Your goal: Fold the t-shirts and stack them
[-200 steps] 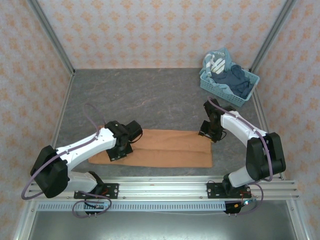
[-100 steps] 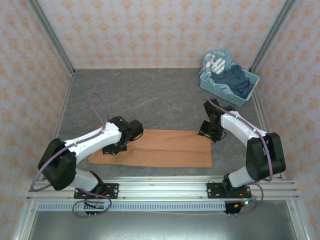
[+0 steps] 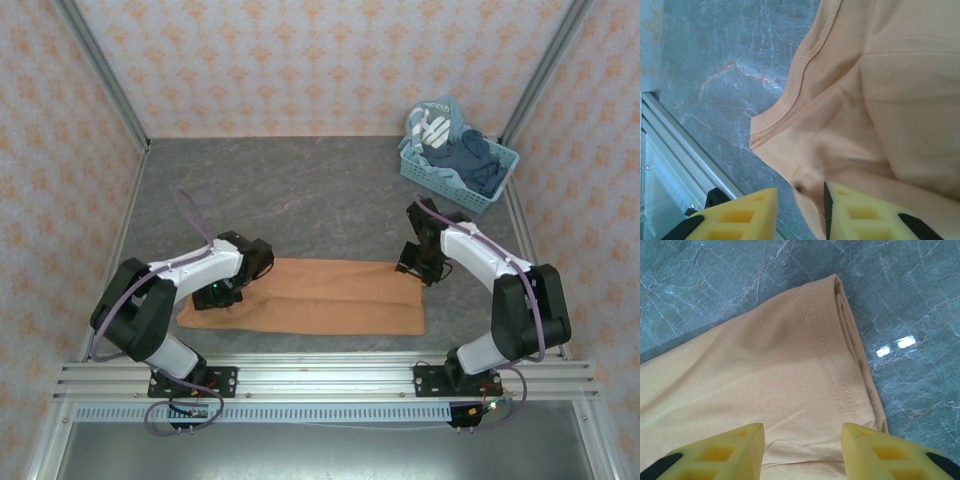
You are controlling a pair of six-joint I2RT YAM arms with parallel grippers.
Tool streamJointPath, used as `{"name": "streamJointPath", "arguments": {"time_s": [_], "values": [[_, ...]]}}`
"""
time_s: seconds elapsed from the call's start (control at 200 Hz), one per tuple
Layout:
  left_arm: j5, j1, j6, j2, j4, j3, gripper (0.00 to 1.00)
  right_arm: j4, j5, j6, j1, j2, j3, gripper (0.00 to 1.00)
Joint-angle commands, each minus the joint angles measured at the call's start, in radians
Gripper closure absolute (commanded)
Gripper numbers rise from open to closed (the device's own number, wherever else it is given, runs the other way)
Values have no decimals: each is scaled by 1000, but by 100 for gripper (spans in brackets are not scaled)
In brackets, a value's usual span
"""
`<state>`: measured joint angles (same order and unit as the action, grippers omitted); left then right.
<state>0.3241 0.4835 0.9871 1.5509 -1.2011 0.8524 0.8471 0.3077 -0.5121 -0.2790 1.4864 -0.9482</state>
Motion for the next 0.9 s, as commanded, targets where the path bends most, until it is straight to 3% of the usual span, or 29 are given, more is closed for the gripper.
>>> {"name": "streamJointPath", "arguments": {"time_s": [0.0,0.195,0.4,0.585,0.756,0.891], "values": [[52,-43,43,1,39,-19,63,11,-9,15,-5,14,-10,56],[17,-71,55,-123,35,24,60,26,-9,30,-5,10,-27,56],[-210,-84,69,-225,71,-31,52,14,8,51,-4,7,-23,55],[-365,-186,90,-255,179,-156,55,-9,32,54,-3,31,-15,55],[-395,-278,85,-279,184,-209,55,-11,37,63,-5,43,-22,55],[-405,-293,132,-301,136,-242,58,-16,46,65,-4,47,-13,55]]}}
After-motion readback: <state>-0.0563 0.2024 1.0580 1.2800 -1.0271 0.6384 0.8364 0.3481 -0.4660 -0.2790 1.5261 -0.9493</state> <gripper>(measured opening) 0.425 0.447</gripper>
